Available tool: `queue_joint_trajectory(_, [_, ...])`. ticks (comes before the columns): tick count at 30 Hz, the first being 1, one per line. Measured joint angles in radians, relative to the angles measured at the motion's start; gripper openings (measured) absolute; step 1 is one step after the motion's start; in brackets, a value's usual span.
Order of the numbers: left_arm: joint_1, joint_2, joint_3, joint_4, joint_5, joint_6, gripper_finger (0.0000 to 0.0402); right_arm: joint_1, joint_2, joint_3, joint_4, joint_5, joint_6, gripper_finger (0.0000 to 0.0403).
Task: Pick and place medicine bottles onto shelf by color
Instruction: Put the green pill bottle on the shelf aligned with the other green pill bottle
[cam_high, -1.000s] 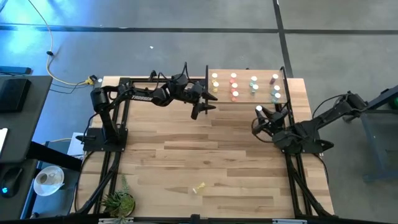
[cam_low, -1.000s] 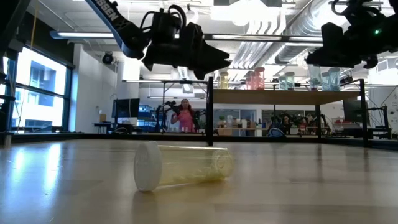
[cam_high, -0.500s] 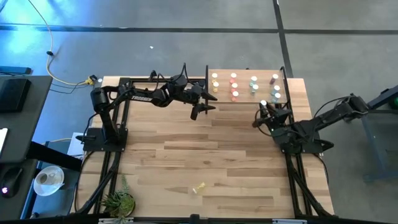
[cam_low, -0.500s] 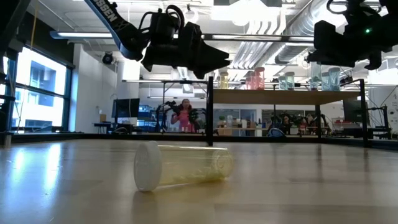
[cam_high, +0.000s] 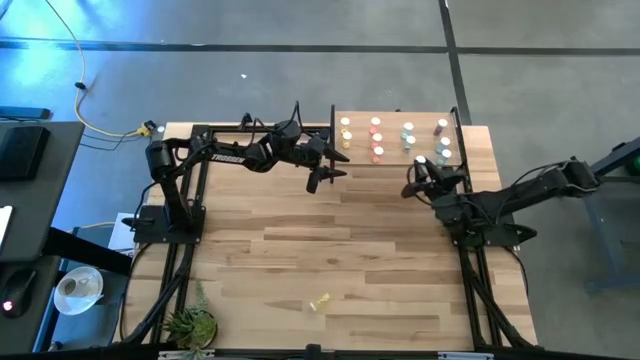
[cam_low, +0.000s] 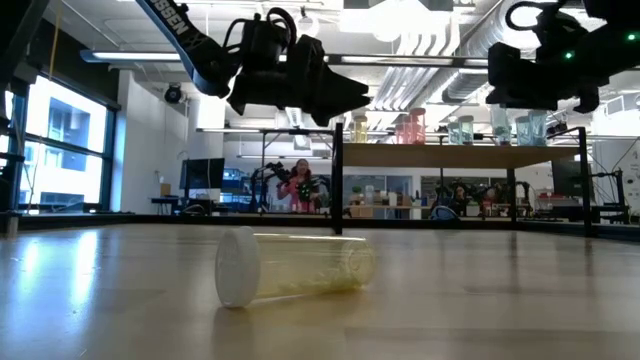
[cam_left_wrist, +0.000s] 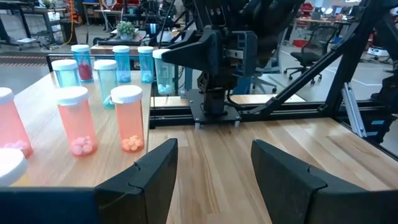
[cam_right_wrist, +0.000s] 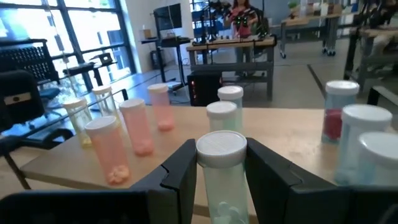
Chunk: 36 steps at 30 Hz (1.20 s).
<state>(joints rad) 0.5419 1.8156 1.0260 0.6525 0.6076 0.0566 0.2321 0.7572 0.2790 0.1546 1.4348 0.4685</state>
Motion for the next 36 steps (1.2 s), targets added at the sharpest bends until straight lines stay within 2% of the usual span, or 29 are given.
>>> queue_joint_trajectory(9, [0.000,0.000,0.000,0.000,-0.002,0.000,0.0195,-0.080,0.063,0.000,0.207,-0.111,-0.250,0.0108])
queue_joint_trajectory(12, [0.000,0.000,0.000,0.000,-0.002,-0.001,0.0195,-0.117,0.055,0.000,0.251,-0.214,-0.318,0.0108])
queue_joint_trajectory(17, [0.000,0.000,0.000,0.000,-0.002,-0.002,0.0195,-0.180,0.037,0.000,0.408,-0.455,-0.496,0.0108])
queue_joint_trajectory(21, [0.000,0.000,0.000,0.000,-0.002,-0.020,0.0195,-0.219,0.010,0.000,0.455,-0.573,-0.573,0.0108])
queue_joint_trajectory(27, [0.000,0.000,0.000,0.000,-0.002,-0.020,0.0195,-0.267,-0.033,0.000,0.415,-0.624,-0.576,0.0108])
queue_joint_trajectory(36, [0.000,0.000,0.000,0.000,-0.002,-0.027,0.0195,-0.274,-0.032,0.000,0.293,-0.602,-0.460,0.0108])
